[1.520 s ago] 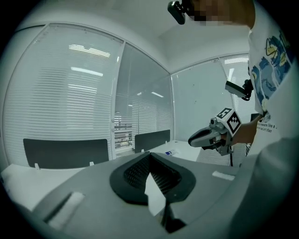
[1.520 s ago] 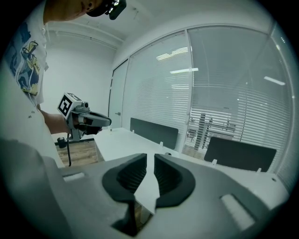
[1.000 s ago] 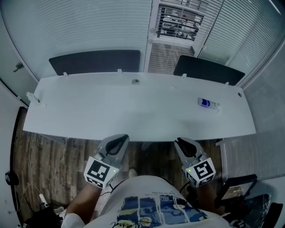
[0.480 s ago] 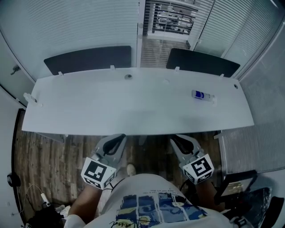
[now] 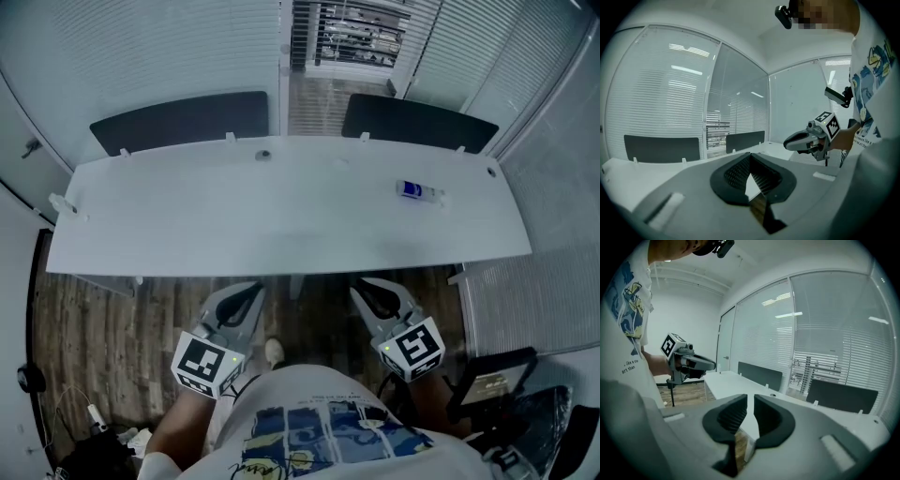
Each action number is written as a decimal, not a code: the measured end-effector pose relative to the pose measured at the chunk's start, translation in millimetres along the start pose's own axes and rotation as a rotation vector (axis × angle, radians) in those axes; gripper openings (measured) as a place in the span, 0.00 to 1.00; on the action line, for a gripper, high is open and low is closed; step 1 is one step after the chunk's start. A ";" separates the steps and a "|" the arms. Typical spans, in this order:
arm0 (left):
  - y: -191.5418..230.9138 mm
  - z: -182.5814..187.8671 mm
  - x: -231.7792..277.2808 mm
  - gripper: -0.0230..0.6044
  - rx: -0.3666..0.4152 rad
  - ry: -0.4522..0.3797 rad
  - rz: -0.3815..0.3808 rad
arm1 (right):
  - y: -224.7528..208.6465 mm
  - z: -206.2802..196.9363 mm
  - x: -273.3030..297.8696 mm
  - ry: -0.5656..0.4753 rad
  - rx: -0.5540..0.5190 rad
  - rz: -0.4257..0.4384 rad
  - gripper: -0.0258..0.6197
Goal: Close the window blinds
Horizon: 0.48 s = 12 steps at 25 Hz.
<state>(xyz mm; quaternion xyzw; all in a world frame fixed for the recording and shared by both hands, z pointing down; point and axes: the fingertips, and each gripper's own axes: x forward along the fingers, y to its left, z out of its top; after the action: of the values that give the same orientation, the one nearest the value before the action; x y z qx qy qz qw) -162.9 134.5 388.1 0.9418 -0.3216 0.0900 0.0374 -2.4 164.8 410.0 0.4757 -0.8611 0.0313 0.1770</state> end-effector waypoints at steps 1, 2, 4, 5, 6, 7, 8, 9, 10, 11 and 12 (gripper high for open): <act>-4.0 0.4 -0.3 0.04 0.001 0.002 0.000 | -0.8 -1.2 -3.0 -0.001 -0.001 0.000 0.10; -7.1 0.5 -0.8 0.04 0.001 0.002 -0.001 | -1.2 -2.2 -5.3 -0.001 -0.002 0.001 0.10; -8.9 -0.6 -2.7 0.04 0.002 0.002 0.002 | -0.5 -3.7 -6.0 0.001 -0.002 0.003 0.10; -9.0 -2.0 -3.7 0.04 0.003 0.003 0.004 | 0.1 -5.4 -5.6 0.002 -0.003 0.004 0.10; -9.4 -3.5 -4.2 0.04 0.004 0.004 0.007 | 0.6 -7.6 -5.8 0.003 -0.004 0.005 0.10; -10.2 -4.9 -4.1 0.04 0.005 0.005 0.008 | 0.9 -9.9 -6.3 0.006 -0.006 0.005 0.09; -11.3 -6.3 -3.7 0.04 0.006 0.007 0.009 | 1.5 -12.0 -6.8 0.011 -0.008 0.005 0.09; -12.6 -7.5 -3.5 0.04 0.006 0.009 0.009 | 2.5 -14.1 -7.3 0.015 -0.012 0.006 0.09; -14.6 -8.0 -4.1 0.04 0.007 0.011 0.009 | 4.0 -15.9 -8.5 0.019 -0.017 0.007 0.09; -17.5 -7.4 -5.5 0.04 0.009 0.013 0.010 | 5.8 -16.9 -10.9 0.022 -0.020 0.009 0.09; -21.5 -5.8 -7.5 0.04 0.011 0.014 0.010 | 7.7 -16.9 -14.8 0.023 -0.020 0.010 0.09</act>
<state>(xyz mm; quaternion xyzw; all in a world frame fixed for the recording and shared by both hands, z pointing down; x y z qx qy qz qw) -156.4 156.7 392.1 0.9398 -0.3254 0.0985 0.0339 3.0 184.7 421.7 0.4690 -0.8617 0.0292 0.1916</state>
